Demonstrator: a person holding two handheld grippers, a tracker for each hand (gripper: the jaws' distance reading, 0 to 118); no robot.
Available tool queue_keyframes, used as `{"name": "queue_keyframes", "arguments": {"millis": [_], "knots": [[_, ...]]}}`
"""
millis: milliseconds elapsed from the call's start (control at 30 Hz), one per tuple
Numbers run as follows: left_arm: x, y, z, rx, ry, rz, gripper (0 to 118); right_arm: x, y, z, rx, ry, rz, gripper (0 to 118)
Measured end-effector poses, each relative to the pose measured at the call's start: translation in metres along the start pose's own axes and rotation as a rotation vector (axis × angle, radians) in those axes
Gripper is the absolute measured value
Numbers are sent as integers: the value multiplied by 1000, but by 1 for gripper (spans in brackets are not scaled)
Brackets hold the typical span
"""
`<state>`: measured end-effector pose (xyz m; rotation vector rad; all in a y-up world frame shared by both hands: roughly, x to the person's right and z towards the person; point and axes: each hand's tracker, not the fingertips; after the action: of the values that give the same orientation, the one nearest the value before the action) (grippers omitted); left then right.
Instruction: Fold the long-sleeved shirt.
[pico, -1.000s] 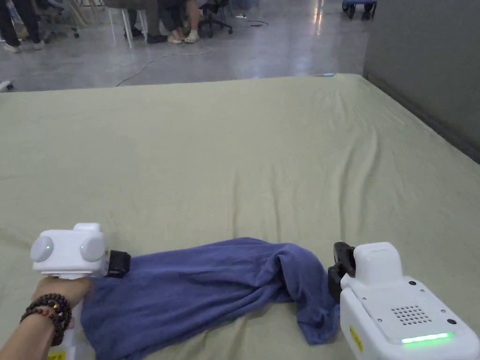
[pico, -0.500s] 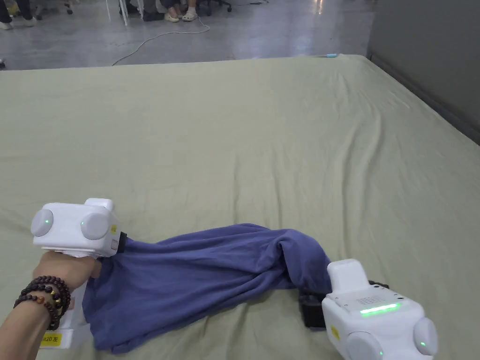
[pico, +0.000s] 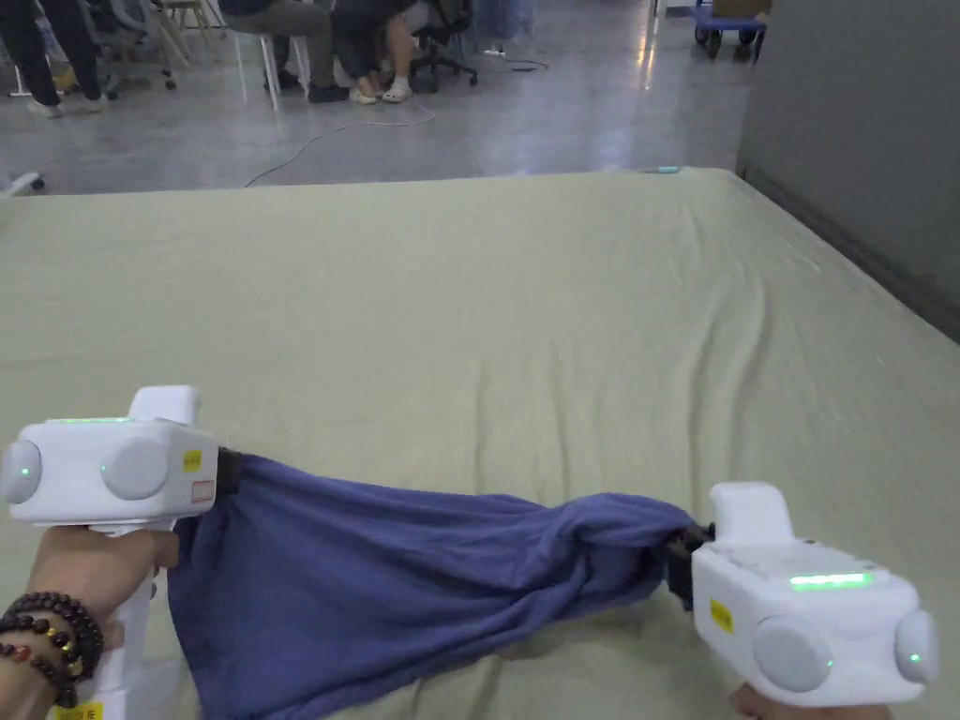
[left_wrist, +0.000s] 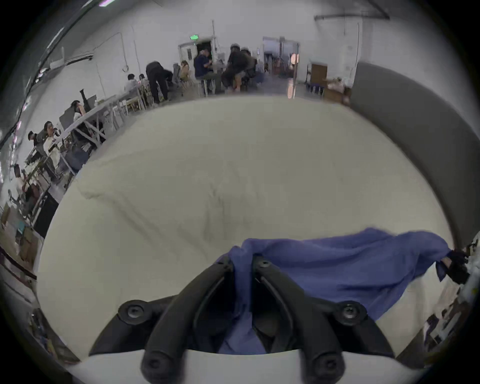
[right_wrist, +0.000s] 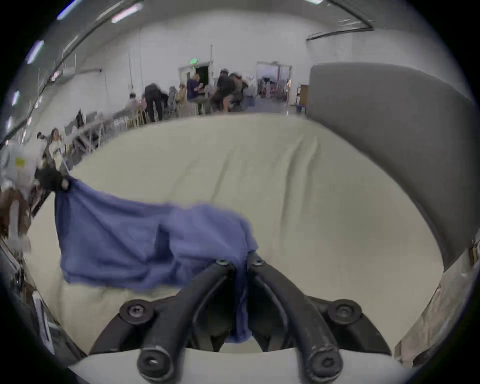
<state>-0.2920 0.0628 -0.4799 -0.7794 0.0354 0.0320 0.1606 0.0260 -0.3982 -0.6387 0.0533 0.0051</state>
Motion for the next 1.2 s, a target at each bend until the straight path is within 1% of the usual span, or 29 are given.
{"name": "queue_keyframes", "arguments": {"millis": [100,200,233,267,367,400,467,567,633,733,767,867,1067,1200], "knots": [[0,33,32,95,-1,15,8,16,66,14,99,50,-15,3],[-2,80,66,166,-7,51,8,20,141,28,227,49,60,3],[-1,97,77,199,-5,30,8,20,168,35,270,31,74,3],[0,115,87,228,-2,18,8,22,193,41,301,42,78,3],[1,169,115,304,11,60,8,23,270,61,387,12,119,3],[2,188,125,332,15,69,8,24,295,67,421,9,117,3],[7,218,140,378,18,73,8,24,335,77,451,-20,154,3],[13,255,153,403,31,78,8,30,382,84,461,-22,130,3],[19,265,158,411,30,86,8,34,396,86,467,-67,112,3],[24,267,154,412,34,85,8,45,397,82,451,-63,82,3],[25,263,150,400,29,85,8,47,391,77,440,-66,68,3],[24,241,126,364,16,91,8,53,362,54,398,-66,58,3],[22,149,36,175,5,96,8,55,258,-27,218,-18,-4,3],[20,76,-21,16,13,128,8,47,179,-76,96,-17,-5,3]]}}
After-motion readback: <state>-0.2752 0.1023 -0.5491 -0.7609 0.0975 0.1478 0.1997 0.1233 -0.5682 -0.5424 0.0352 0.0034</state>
